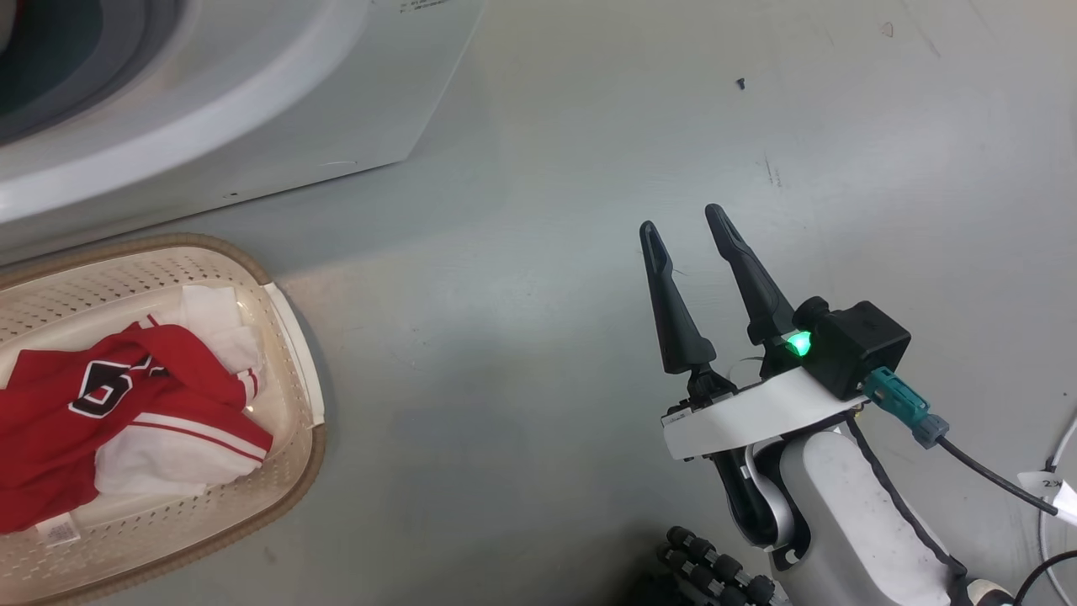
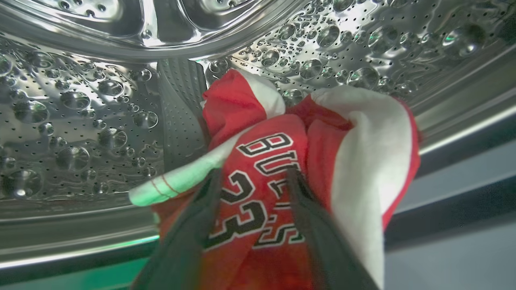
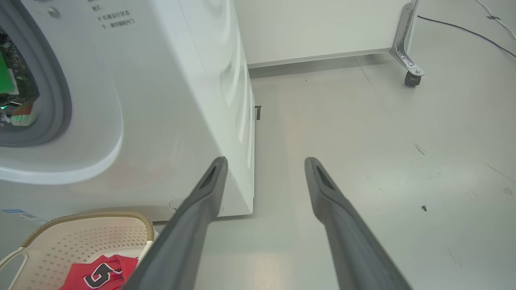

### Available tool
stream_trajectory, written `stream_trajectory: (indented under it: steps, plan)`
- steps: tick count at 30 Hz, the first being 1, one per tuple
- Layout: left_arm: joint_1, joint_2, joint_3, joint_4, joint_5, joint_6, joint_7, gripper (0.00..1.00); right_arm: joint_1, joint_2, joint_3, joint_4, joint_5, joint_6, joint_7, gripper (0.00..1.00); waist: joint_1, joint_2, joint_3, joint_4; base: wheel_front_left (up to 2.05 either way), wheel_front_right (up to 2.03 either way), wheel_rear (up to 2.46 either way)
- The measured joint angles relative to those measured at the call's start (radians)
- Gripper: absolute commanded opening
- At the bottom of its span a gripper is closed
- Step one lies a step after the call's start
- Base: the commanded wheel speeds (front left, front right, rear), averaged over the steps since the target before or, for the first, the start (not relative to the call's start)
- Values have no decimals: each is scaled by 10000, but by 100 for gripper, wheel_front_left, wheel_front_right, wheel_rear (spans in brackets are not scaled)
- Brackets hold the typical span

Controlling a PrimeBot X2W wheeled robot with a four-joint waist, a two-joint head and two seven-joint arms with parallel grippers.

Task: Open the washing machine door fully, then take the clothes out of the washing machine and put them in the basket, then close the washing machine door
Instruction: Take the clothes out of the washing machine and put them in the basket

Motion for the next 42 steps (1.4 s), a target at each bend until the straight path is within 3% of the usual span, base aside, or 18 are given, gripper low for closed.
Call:
stream_trajectory:
  steps: [1, 2, 11, 20, 25, 42]
  plan:
    - [-18, 0, -40, 31, -82, 0, 0, 15, -6, 0, 2, 0, 19, -33, 0, 100, 0, 0, 1, -5, 0, 0, 0]
    - [-39, -2, -84, 59, -178, 0, 0, 0, -6, 0, 6, 2, 44, -54, 0, 100, 0, 0, 3, -8, 0, 0, 0]
    - [-176, -25, -397, 217, -430, 0, -104, 0, -27, 0, 23, 4, 61, -73, 0, 100, 0, 0, -11, 23, 0, 0, 0]
    - [-173, -146, -853, 385, -594, 0, -963, 0, -105, 2, -159, 174, 40, -86, 0, 100, 0, 0, -269, 192, 0, 0, 0]
    - [-73, -199, -1488, 416, -683, 0, -1540, 0, -195, 0, -301, 280, -157, -86, 0, 100, 0, 0, -581, 433, 0, 0, 0]
    - [1224, -428, -2197, 654, -1216, -2, -3122, 0, -162, -15, -671, 874, -493, -67, 0, 100, 0, 0, -1851, 1365, 0, 0, 0]
